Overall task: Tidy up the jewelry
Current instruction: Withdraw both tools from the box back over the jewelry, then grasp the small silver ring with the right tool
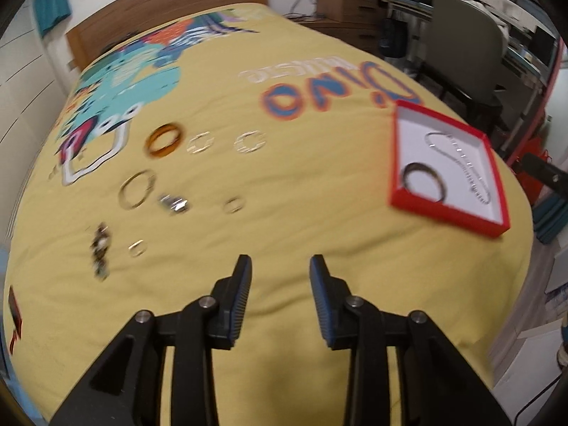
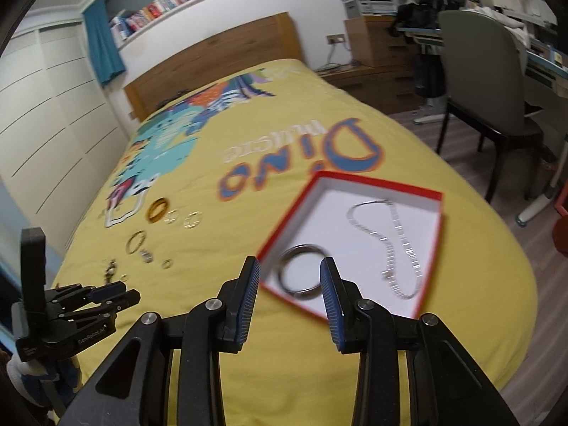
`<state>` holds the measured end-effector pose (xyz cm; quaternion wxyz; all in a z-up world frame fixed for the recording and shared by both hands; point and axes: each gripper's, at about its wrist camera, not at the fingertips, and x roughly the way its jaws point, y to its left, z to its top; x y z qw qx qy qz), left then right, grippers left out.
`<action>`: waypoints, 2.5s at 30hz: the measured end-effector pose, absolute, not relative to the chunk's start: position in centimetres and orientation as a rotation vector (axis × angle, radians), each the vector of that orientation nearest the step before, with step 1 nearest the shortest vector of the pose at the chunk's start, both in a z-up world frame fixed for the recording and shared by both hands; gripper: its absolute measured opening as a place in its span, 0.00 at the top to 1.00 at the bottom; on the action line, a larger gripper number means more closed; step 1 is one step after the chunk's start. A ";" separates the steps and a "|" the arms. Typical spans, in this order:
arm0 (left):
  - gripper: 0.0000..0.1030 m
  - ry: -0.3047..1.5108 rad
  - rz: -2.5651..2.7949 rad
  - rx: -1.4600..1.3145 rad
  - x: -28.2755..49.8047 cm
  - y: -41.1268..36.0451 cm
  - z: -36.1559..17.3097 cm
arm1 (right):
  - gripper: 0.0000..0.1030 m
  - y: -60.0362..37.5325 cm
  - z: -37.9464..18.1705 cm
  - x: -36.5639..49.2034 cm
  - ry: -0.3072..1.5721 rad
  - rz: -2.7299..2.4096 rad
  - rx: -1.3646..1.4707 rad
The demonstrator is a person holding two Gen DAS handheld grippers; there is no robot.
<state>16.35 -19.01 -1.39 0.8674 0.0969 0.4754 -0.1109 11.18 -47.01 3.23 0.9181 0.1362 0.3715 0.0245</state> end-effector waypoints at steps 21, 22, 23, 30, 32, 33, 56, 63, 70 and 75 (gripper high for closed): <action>0.68 1.019 0.047 -0.059 15.7 3.2 -5.3 | 0.65 -30.2 -0.4 15.9 0.881 0.308 0.194; 0.68 1.021 0.050 -0.071 15.9 3.7 -5.6 | 0.65 -29.4 -0.9 16.5 0.891 0.320 0.192; 0.68 1.022 0.049 -0.088 16.1 4.1 -5.9 | 0.65 -29.0 -1.2 16.9 0.896 0.325 0.190; 0.68 1.043 -0.013 -0.136 18.5 3.1 -7.3 | 0.65 -26.1 -4.3 20.4 0.951 0.362 0.167; 0.68 1.055 -0.043 -0.141 19.7 2.3 -7.9 | 0.65 -25.7 -5.1 21.3 0.966 0.371 0.167; 0.68 1.059 -0.052 -0.142 20.2 2.0 -8.1 | 0.65 -25.5 -5.6 21.8 0.974 0.374 0.166; 0.73 1.104 -0.075 -0.071 27.2 -2.2 -12.5 | 0.73 -22.5 -11.0 28.8 1.034 0.400 0.094; 0.83 1.095 -0.081 -0.068 26.8 -2.2 -12.2 | 0.80 -22.5 -10.8 28.3 1.033 0.399 0.063; 0.83 1.069 -0.093 -0.077 25.6 -2.3 -10.2 | 0.80 -22.8 -8.7 26.7 0.990 0.404 0.083; 0.83 1.045 -0.097 -0.069 24.5 -2.8 -8.6 | 0.80 -23.9 -6.4 24.8 0.951 0.404 0.092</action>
